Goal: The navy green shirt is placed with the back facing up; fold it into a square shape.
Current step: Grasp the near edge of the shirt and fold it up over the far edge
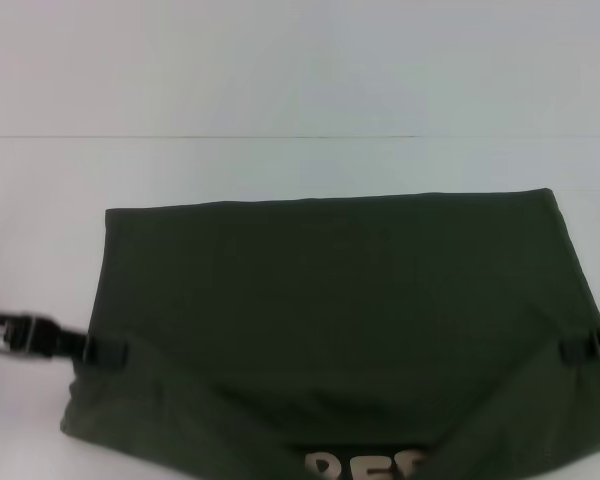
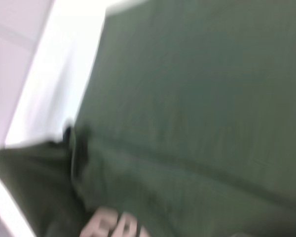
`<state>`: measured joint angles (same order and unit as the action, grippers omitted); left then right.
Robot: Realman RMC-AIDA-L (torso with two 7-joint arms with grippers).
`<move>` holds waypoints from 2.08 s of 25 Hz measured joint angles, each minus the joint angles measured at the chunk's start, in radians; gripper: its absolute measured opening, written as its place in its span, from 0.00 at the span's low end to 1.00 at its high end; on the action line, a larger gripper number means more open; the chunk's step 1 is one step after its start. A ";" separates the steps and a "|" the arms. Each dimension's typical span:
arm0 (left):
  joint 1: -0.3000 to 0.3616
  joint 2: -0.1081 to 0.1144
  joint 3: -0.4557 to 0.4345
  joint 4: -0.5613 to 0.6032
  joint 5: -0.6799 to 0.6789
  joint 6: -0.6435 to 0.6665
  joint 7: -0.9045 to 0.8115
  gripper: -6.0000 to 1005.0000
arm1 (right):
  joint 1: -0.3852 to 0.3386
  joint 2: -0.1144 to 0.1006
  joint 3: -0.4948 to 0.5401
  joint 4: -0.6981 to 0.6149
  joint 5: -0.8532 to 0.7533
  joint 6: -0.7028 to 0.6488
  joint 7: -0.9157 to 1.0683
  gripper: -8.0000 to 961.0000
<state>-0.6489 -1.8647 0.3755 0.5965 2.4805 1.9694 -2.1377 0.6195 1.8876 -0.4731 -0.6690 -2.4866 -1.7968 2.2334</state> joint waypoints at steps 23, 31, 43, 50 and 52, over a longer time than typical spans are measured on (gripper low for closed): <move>0.006 -0.148 -0.189 -0.083 -0.236 -0.714 0.121 0.03 | 0.041 0.126 0.072 0.156 0.328 0.784 -0.123 0.06; -0.008 -0.188 -0.190 -0.085 -0.251 -0.837 0.176 0.03 | 0.109 0.178 0.070 0.167 0.330 0.932 -0.219 0.06; -0.023 -0.223 -0.188 -0.087 -0.292 -0.938 0.225 0.03 | 0.147 0.196 0.049 0.197 0.372 1.074 -0.227 0.06; -0.037 -0.234 -0.175 -0.114 -0.307 -1.014 0.265 0.03 | 0.157 0.201 0.003 0.241 0.398 1.160 -0.231 0.06; -0.042 -0.239 -0.174 -0.122 -0.311 -1.038 0.276 0.03 | 0.158 0.201 -0.008 0.253 0.416 1.177 -0.245 0.06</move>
<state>-0.6905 -2.1040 0.2011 0.4742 2.1694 0.9312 -1.8617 0.7773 2.0890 -0.4809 -0.4164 -2.0704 -0.6201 1.9881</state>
